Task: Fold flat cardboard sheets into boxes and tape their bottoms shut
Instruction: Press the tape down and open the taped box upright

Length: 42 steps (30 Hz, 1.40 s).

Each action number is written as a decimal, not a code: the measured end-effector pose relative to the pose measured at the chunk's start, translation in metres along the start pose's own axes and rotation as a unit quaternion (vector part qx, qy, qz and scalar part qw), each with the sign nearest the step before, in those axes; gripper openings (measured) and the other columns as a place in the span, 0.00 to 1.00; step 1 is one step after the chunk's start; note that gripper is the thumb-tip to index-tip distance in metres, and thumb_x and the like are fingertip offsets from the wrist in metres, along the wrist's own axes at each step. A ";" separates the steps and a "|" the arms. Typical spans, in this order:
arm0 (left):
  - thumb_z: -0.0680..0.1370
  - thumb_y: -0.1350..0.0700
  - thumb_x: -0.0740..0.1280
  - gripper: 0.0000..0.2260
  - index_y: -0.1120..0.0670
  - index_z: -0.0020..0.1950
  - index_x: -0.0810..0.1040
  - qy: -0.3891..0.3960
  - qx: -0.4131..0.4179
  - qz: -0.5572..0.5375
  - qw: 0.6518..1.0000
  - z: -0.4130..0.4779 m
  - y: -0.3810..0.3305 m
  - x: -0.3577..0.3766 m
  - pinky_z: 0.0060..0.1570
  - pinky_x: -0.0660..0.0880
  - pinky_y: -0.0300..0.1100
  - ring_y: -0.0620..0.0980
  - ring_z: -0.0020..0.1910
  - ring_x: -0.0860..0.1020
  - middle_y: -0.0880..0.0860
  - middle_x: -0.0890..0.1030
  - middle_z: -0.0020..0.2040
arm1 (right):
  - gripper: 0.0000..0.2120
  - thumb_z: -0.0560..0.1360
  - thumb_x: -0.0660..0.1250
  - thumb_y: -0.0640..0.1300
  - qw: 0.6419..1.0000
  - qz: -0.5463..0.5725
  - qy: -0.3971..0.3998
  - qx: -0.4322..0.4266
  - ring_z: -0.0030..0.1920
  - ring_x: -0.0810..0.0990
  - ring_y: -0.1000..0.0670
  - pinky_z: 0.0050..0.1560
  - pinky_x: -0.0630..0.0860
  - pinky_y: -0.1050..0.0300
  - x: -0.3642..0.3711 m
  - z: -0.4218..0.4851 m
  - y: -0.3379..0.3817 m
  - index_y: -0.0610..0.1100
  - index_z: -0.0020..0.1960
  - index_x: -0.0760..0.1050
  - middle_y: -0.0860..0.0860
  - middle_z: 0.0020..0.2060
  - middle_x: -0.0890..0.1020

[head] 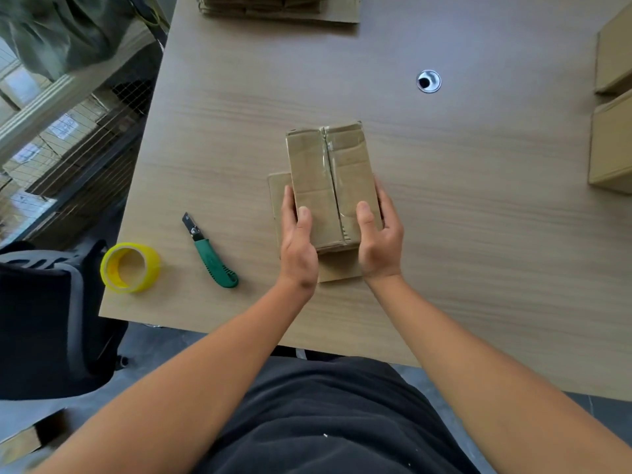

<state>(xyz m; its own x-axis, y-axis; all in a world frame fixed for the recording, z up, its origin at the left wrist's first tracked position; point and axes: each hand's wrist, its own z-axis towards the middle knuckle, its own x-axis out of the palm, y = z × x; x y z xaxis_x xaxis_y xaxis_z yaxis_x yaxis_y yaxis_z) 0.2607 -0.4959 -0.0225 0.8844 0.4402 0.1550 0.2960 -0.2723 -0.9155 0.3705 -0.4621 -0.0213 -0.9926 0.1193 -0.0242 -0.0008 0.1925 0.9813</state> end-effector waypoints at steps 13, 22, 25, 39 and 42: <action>0.82 0.40 0.58 0.27 0.50 0.78 0.65 0.075 0.271 0.617 0.735 0.125 -0.109 0.011 0.77 0.55 0.52 0.56 0.80 0.56 0.52 0.65 0.78 | 0.25 0.77 0.61 0.56 0.992 -0.089 -0.088 -0.025 0.58 0.81 0.56 0.62 0.77 0.56 -0.001 0.026 0.011 0.40 0.63 0.80 0.52 0.57 0.84; 0.82 0.38 0.54 0.19 0.50 0.59 0.73 0.023 0.162 0.632 0.757 0.113 -0.082 0.019 0.47 0.69 0.48 0.58 0.52 0.78 0.54 0.81 0.53 | 0.34 0.84 0.58 0.55 0.965 -0.006 -0.200 0.170 0.79 0.57 0.49 0.77 0.55 0.56 0.023 0.013 0.018 0.41 0.81 0.47 0.45 0.80 0.56; 0.80 0.35 0.54 0.20 0.50 0.51 0.71 0.024 0.126 0.631 0.765 0.113 -0.084 0.012 0.43 0.66 0.48 0.57 0.45 0.75 0.51 0.78 0.43 | 0.33 0.82 0.53 0.64 0.958 0.037 -0.172 0.225 0.78 0.61 0.50 0.78 0.58 0.50 0.004 0.034 0.018 0.48 0.82 0.53 0.50 0.79 0.62; 0.83 0.43 0.60 0.15 0.52 0.58 0.79 0.188 0.011 0.308 0.933 0.085 -0.103 -0.014 0.47 0.74 0.43 0.50 0.51 0.79 0.49 0.82 0.52 | 0.29 0.77 0.54 0.68 0.932 0.189 -0.116 0.288 0.44 0.87 0.46 0.37 0.82 0.53 -0.012 0.011 0.059 0.48 0.57 0.82 0.48 0.51 0.87; 0.84 0.54 0.59 0.14 0.49 0.70 0.71 0.177 0.027 0.195 0.964 0.067 -0.113 -0.027 0.48 0.70 0.39 0.45 0.53 0.77 0.46 0.79 0.57 | 0.19 0.83 0.54 0.58 0.962 0.142 -0.083 0.219 0.31 0.83 0.57 0.27 0.73 0.66 -0.020 -0.008 0.086 0.49 0.52 0.79 0.55 0.36 0.85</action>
<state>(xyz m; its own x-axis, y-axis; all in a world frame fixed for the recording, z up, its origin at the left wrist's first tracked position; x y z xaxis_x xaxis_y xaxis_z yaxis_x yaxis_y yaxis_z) 0.1789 -0.4193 0.0519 0.9952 -0.0094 -0.0976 -0.0957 -0.3083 -0.9465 0.3896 -0.4562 0.0651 -0.9121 0.3747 0.1666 0.3547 0.5170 0.7791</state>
